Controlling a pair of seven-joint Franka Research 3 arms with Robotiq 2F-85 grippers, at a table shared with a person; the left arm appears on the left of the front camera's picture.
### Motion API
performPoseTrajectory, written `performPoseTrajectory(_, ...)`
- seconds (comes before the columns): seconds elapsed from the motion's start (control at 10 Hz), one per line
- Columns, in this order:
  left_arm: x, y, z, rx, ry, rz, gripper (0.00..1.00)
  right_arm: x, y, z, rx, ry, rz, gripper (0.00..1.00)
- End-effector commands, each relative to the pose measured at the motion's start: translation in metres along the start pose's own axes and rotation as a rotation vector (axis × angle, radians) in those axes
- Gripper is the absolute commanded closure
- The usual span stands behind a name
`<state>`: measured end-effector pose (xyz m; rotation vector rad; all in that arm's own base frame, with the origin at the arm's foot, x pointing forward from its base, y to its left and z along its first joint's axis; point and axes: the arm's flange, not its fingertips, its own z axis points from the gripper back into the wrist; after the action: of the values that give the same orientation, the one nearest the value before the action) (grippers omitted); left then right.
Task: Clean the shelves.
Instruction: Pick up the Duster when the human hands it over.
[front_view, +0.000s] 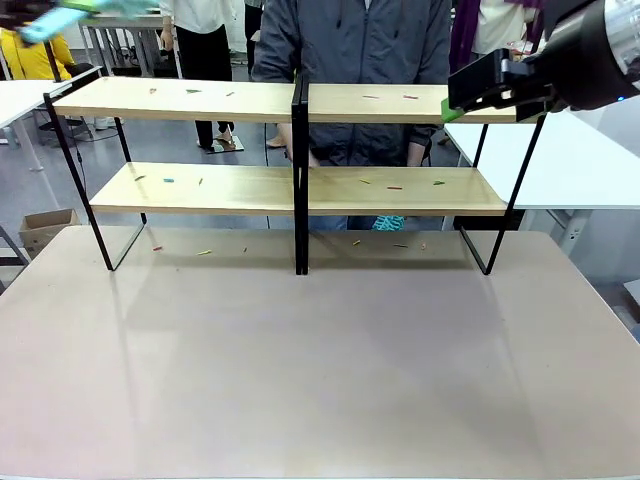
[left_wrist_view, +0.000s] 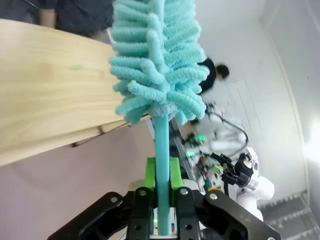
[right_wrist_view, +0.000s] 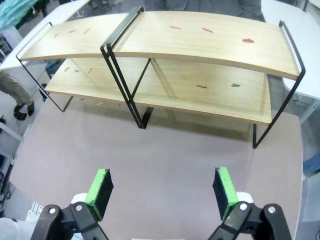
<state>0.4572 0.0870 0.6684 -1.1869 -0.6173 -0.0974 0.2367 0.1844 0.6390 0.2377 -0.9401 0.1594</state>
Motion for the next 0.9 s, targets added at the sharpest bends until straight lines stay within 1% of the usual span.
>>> performPoseTrajectory(0.0, -0.050, 0.009, 0.086, 0.139, -0.175, 0.057, 1.00, -0.001, 0.000, -0.001, 0.002, -0.001, 0.000, 0.00)
performPoseTrajectory(0.1, -0.076, 0.014, 0.124, 0.164, -0.318, 0.100, 1.00, -0.001, 0.000, -0.001, 0.002, -0.001, 0.000, 0.00)
performPoseTrajectory(0.2, -0.100, 0.023, 0.150, 0.144, -0.415, 0.132, 1.00, -0.001, 0.000, -0.001, 0.002, -0.001, 0.000, 0.00)
performPoseTrajectory(0.3, -0.116, 0.037, 0.166, 0.115, -0.521, 0.174, 1.00, -0.001, 0.000, -0.001, 0.002, -0.001, 0.000, 0.00)
performPoseTrajectory(0.4, -0.113, 0.050, 0.164, 0.102, -0.519, 0.248, 1.00, -0.001, 0.000, -0.001, 0.002, -0.001, 0.000, 0.00)
performPoseTrajectory(0.5, -0.107, 0.034, 0.183, 0.161, -0.418, 0.152, 1.00, -0.001, 0.000, -0.001, 0.002, -0.001, 0.000, 0.00)
performPoseTrajectory(0.8, -0.107, 0.034, 0.183, 0.161, -0.418, 0.152, 1.00, -0.001, 0.000, -0.001, 0.002, -0.001, 0.000, 0.00)
